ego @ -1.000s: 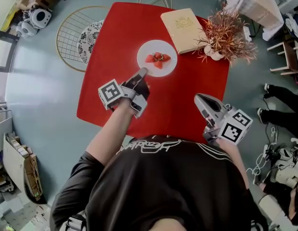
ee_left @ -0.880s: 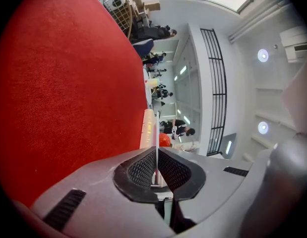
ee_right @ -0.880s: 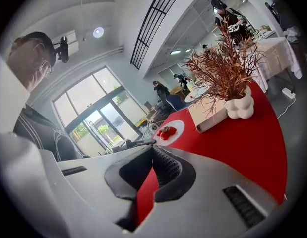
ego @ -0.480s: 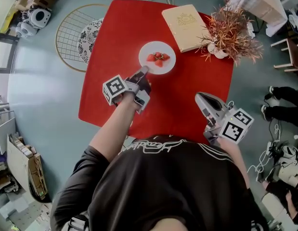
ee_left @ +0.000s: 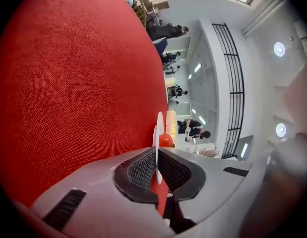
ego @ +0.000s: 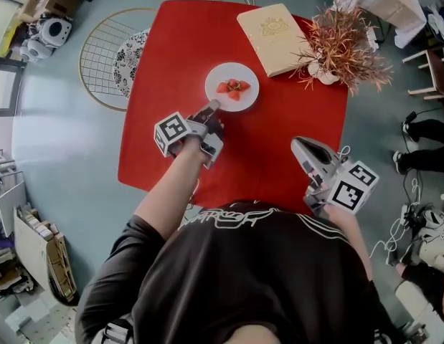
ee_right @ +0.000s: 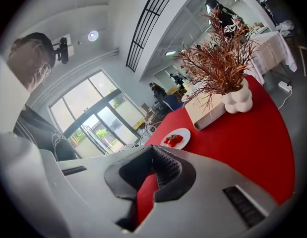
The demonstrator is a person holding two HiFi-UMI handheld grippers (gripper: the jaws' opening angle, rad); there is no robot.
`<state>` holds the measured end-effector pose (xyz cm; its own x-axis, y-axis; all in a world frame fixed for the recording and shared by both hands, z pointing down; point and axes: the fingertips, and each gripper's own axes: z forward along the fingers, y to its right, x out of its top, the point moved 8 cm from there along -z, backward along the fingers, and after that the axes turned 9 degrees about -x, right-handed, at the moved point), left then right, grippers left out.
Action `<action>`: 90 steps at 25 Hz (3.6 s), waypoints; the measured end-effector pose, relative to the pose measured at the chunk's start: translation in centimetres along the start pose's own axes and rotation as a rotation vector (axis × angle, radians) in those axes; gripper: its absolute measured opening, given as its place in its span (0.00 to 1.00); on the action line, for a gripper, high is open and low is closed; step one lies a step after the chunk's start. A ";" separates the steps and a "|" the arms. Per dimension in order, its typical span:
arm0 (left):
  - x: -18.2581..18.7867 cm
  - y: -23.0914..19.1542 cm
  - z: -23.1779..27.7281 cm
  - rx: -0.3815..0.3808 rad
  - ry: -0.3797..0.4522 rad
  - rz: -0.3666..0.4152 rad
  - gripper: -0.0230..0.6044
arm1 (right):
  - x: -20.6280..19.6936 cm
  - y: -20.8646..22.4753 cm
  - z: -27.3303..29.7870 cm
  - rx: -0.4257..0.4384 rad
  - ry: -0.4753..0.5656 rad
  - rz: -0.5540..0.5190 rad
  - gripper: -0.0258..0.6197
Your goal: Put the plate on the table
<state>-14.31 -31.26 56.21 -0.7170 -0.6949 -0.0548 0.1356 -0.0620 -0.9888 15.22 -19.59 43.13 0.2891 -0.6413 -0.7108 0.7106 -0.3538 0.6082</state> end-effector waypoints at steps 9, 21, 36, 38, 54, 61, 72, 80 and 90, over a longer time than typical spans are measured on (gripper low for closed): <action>0.1 0.2 0.2 0.001 -0.007 0.008 0.10 | 0.0 0.0 -0.4 -0.012 0.023 0.015 0.05; 0.2 1.2 1.0 -0.118 -0.062 0.014 0.43 | -1.0 0.1 -0.3 -0.019 0.009 0.029 0.05; -0.4 3.1 1.3 0.036 -0.274 0.428 0.50 | -1.7 0.3 -0.4 -0.011 0.005 0.077 0.05; -0.6 3.3 1.4 0.074 -0.316 0.492 0.50 | -1.9 0.2 -0.4 -0.009 0.007 0.083 0.05; -2.6 3.1 2.0 0.292 -0.604 0.953 0.53 | -2.7 -0.2 -0.9 0.009 0.014 0.097 0.05; -2.8 2.9 1.1 0.319 -0.576 1.037 0.50 | -2.8 -1.1 -1.1 0.008 0.022 0.080 0.05; -3.4 7.6 -4.0 0.088 -0.473 0.895 0.20 | -2.4 -4.8 -1.4 0.019 0.064 0.009 0.05; -6.8 16.7 -9.9 -0.271 -0.470 0.858 0.05 | -2.6 -8.9 -2.0 0.060 0.090 -0.080 0.05; -12.2 22.6 -17.3 -0.465 -0.461 1.044 0.05 | -3.0 -14.7 -3.5 0.171 0.072 -0.291 0.05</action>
<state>-14.31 -11.76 32.12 -0.0898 -0.4521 -0.8874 0.1748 0.8700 -0.4609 6.13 -10.10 35.06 0.1392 -0.4489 -0.8827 0.6540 -0.6276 0.4224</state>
